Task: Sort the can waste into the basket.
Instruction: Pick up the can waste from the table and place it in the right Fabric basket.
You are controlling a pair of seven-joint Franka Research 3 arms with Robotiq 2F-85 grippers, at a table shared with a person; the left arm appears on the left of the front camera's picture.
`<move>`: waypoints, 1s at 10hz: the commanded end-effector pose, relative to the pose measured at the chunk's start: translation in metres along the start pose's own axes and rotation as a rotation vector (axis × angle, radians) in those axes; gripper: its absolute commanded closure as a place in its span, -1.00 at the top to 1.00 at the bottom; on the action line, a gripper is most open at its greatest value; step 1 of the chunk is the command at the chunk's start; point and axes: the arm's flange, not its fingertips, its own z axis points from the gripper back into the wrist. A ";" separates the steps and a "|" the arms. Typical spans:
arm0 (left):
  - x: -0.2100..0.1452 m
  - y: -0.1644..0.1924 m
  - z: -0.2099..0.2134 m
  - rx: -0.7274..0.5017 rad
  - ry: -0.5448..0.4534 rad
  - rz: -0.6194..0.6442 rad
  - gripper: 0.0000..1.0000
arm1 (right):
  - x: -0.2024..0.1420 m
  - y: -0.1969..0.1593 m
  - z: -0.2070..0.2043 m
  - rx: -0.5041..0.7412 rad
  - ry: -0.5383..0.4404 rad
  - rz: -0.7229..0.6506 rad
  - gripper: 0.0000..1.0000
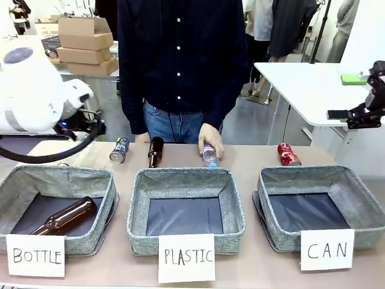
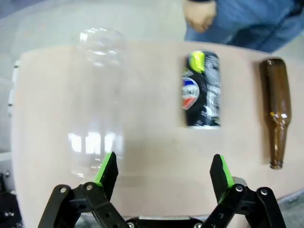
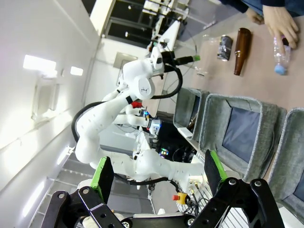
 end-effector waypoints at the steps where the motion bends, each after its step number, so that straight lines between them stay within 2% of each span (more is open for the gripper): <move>1: 0.025 -0.038 -0.033 -0.006 0.063 -0.047 1.00 | 0.002 0.000 -0.001 0.026 -0.013 0.027 1.00; 4: 0.038 -0.066 -0.078 -0.002 0.171 -0.081 1.00 | 0.002 0.000 -0.001 0.026 -0.013 0.027 1.00; 6: 0.043 -0.072 -0.108 -0.064 0.232 -0.118 1.00 | 0.002 0.000 -0.001 0.026 -0.013 0.027 1.00; 8: 0.048 -0.073 -0.133 -0.059 0.234 -0.099 1.00 | 0.002 0.000 -0.001 0.026 -0.013 0.027 1.00; 10: 0.054 -0.072 -0.154 -0.036 0.173 -0.081 1.00 | 0.002 0.000 -0.001 0.026 -0.013 0.027 1.00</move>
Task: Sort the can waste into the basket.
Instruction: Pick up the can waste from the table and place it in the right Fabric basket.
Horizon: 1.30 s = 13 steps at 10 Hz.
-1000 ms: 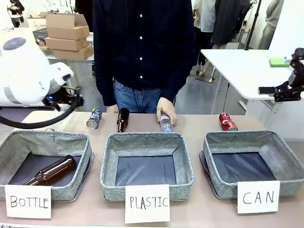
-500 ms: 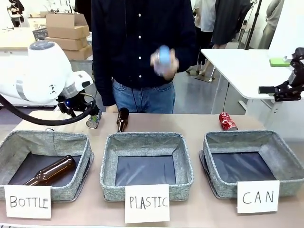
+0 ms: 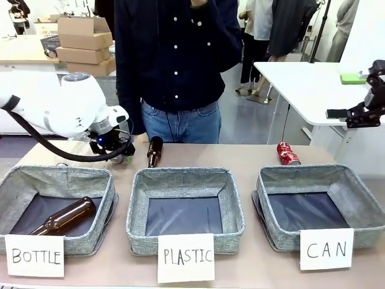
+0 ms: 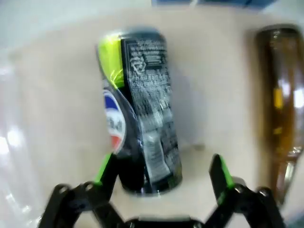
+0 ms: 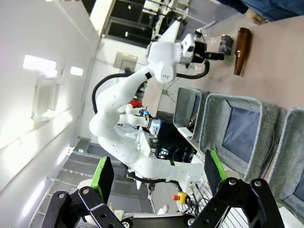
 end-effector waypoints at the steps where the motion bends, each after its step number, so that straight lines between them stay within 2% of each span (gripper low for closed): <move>1: 0.036 -0.009 -0.032 0.036 -0.062 0.037 1.00 | 0.002 0.000 -0.001 0.025 -0.013 0.027 1.00; 5: 0.046 -0.010 -0.033 0.029 -0.020 0.058 1.00 | 0.002 0.000 -0.001 0.025 -0.013 0.027 1.00; 6: 0.046 -0.010 -0.033 0.035 -0.012 0.051 -0.15 | 0.002 0.000 -0.001 0.025 -0.013 0.027 1.00; 7: 0.045 -0.010 -0.031 0.023 -0.003 0.053 -0.14 | 0.002 0.000 -0.001 0.025 -0.013 0.027 1.00; 8: 0.045 -0.009 -0.029 0.027 0.001 0.051 -1.00 | 0.002 0.000 -0.001 0.025 -0.013 0.027 1.00; 9: 0.045 -0.008 -0.025 0.023 0.010 0.048 -0.25 | 0.002 0.000 -0.001 0.025 -0.013 0.027 1.00; 10: 0.044 -0.007 -0.021 0.033 0.020 0.039 -1.00 | 0.002 0.000 -0.001 0.025 -0.013 0.027 1.00; 13: 0.044 -0.005 -0.010 0.041 0.013 0.046 -1.00 | 0.002 0.000 -0.001 0.025 -0.013 0.027 1.00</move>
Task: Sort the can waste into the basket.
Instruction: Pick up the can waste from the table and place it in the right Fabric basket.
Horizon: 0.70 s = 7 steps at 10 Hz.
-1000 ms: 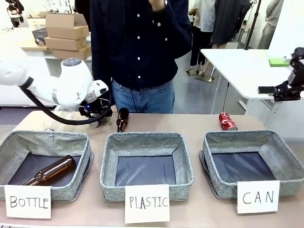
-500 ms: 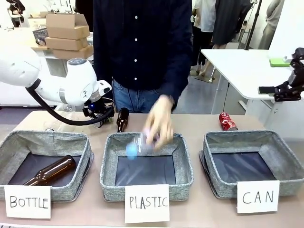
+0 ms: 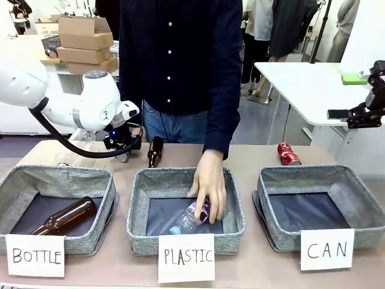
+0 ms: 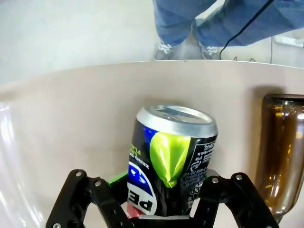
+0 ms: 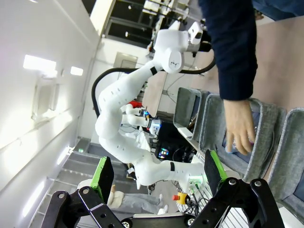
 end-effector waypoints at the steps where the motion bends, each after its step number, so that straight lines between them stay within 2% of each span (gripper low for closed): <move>1: -0.001 0.004 0.014 0.007 0.016 -0.008 -1.00 | 0.002 0.000 -0.001 0.025 -0.013 0.027 1.00; 3: -0.005 0.007 0.034 0.015 0.020 0.007 -1.00 | 0.002 0.000 -0.001 0.025 -0.013 0.027 1.00; 4: -0.015 0.008 0.068 0.003 0.002 0.023 -1.00 | 0.002 0.000 -0.001 0.025 -0.013 0.027 1.00; 5: -0.035 0.010 0.118 -0.039 0.017 0.035 -1.00 | 0.002 0.000 -0.001 0.025 -0.013 0.027 1.00; 6: -0.070 0.014 0.178 -0.084 0.033 0.005 -1.00 | 0.002 0.000 -0.001 0.025 -0.013 0.027 1.00; 7: -0.114 0.022 0.232 -0.162 0.007 -0.045 -1.00 | 0.002 0.000 -0.001 0.025 -0.013 0.027 1.00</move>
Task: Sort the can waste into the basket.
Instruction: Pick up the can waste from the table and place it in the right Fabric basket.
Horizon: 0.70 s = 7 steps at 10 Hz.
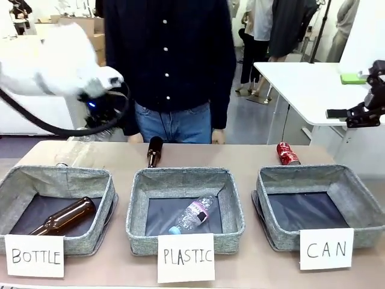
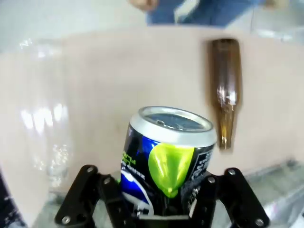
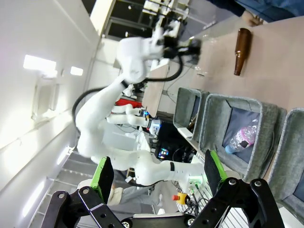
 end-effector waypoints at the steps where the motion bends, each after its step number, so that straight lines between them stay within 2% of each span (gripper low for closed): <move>1: -0.116 0.023 0.105 -0.133 -0.062 -0.100 -1.00 | 0.002 0.000 -0.001 0.026 -0.013 0.026 1.00; 3: -0.203 0.031 0.128 -0.192 -0.142 -0.205 -1.00 | 0.002 0.000 -0.001 0.026 -0.013 0.026 1.00; 4: -0.237 0.035 0.125 -0.163 -0.170 -0.245 -1.00 | 0.002 0.000 -0.001 0.026 -0.013 0.026 1.00; 5: -0.253 0.046 0.117 -0.093 -0.230 -0.207 -1.00 | 0.002 0.000 -0.001 0.026 -0.013 0.026 1.00; 6: -0.187 0.023 0.117 -0.176 -0.134 -0.190 -1.00 | 0.002 0.000 -0.001 0.026 -0.013 0.026 1.00; 7: -0.187 0.023 0.117 -0.176 -0.134 -0.190 -1.00 | 0.002 0.000 -0.001 0.026 -0.013 0.026 1.00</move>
